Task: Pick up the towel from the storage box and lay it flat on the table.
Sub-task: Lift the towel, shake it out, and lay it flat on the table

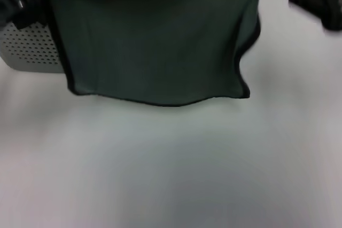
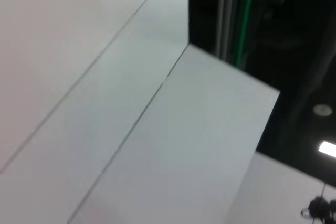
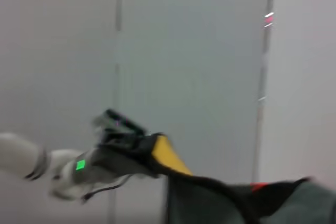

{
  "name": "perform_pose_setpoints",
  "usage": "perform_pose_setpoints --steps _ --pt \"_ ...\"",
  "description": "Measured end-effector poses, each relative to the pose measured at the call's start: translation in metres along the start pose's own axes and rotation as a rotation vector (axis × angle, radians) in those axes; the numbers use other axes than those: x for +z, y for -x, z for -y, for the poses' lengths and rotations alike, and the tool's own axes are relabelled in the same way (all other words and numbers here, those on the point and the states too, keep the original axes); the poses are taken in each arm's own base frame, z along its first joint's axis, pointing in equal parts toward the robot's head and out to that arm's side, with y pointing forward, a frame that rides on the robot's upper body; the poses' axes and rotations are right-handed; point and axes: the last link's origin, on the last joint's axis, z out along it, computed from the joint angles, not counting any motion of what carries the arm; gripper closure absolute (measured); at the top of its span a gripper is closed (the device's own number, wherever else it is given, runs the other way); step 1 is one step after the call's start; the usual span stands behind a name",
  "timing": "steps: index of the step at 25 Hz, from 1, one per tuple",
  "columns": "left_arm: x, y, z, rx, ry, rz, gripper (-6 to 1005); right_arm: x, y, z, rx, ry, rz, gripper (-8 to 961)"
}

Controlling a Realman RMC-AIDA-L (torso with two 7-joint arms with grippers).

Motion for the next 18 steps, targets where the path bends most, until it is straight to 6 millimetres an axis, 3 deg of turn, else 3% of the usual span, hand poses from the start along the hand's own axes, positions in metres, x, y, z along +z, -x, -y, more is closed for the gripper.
perform_pose_setpoints --steps 4,8,13,18 --pt "-0.012 0.013 -0.006 -0.061 -0.013 0.100 922 -0.005 -0.011 -0.020 0.066 0.095 -0.023 945" --pt "-0.018 0.016 -0.013 -0.081 -0.017 0.141 921 -0.013 -0.007 -0.027 0.091 0.093 0.007 945" --pt "-0.013 0.005 -0.008 -0.063 -0.010 0.137 919 -0.010 -0.005 -0.009 0.078 0.017 0.012 944" --pt "0.003 -0.005 0.013 -0.047 -0.037 0.134 918 0.002 -0.007 0.011 0.039 -0.018 0.010 943"
